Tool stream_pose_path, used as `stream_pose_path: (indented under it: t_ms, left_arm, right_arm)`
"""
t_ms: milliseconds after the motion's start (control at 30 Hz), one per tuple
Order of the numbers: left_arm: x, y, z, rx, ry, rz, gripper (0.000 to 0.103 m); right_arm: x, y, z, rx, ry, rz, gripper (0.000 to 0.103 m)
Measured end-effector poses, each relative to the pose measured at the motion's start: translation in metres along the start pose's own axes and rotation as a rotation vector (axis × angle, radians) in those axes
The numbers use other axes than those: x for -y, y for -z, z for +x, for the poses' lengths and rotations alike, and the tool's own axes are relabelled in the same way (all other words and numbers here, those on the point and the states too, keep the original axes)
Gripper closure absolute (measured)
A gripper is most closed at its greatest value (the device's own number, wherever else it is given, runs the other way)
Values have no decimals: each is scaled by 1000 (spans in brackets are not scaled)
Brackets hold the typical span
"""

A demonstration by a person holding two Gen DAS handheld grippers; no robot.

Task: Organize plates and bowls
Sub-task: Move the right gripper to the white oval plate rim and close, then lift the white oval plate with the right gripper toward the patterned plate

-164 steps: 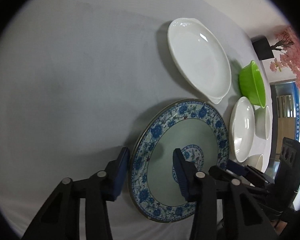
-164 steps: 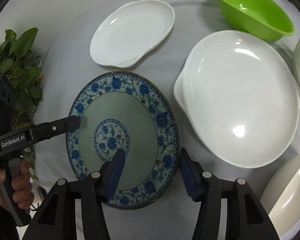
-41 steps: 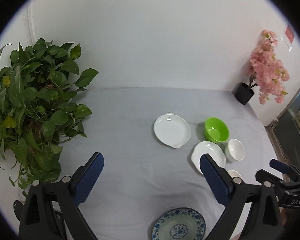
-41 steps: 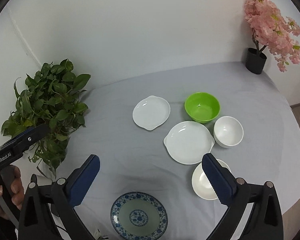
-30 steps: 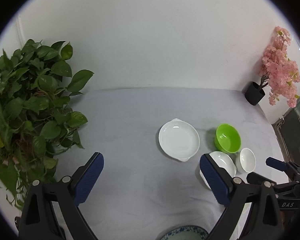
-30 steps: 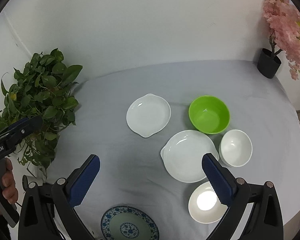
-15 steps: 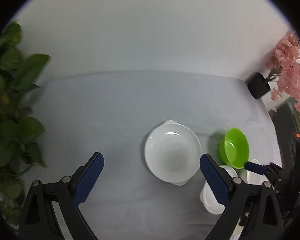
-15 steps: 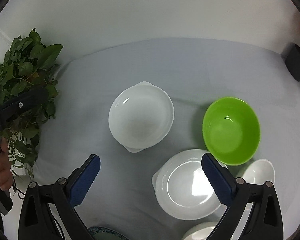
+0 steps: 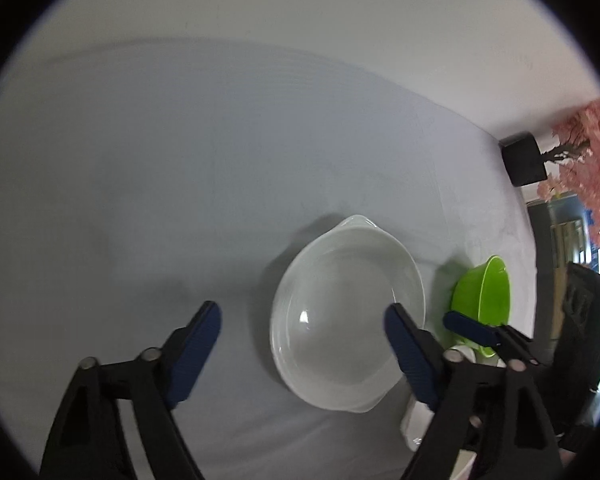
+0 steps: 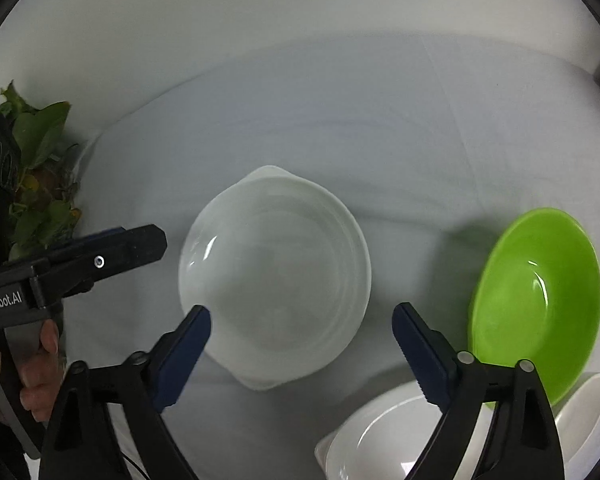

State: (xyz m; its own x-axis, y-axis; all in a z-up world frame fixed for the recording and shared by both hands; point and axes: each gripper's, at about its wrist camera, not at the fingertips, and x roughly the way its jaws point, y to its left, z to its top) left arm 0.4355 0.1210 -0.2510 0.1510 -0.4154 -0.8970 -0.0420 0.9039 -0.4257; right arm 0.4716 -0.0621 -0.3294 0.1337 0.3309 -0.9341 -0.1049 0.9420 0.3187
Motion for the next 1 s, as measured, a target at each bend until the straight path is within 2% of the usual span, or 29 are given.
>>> stream_pose_path:
  t_ms: [133, 300, 367, 433, 500, 733, 833, 900, 1000]
  left_arm:
    - [-8, -6, 15, -33, -12, -9, 27]
    - [-13, -3, 35, -105, 5, -26, 56]
    - [-13, -2, 35, -95, 12, -32, 56]
    - [-17, -2, 34, -92, 11, -39, 64]
    - [-19, -2, 37, -109, 10, -47, 80]
    - [-21, -4, 35, -115, -22, -47, 91]
    - [-21, -5, 35, -116, -41, -37, 94]
    - [-18, -5, 35, -118, -55, -23, 94]
    - [-13, -6, 37, -122, -72, -9, 94]
  right_arm:
    - [10, -13, 19, -17, -15, 43, 20]
    - [9, -22, 38, -25, -20, 20, 29]
    - [10, -23, 42, -22, -21, 24, 39]
    - [14, -26, 46, -23, -7, 35, 47]
    - [15, -25, 49, -24, -4, 39, 52]
    - [8, -29, 50, -8, 37, 5, 55]
    - [7, -32, 59, -19, 50, 14, 65]
    - [10, -34, 65, -31, 71, 31, 80]
    - [13, -35, 73, -44, 88, 64, 87]
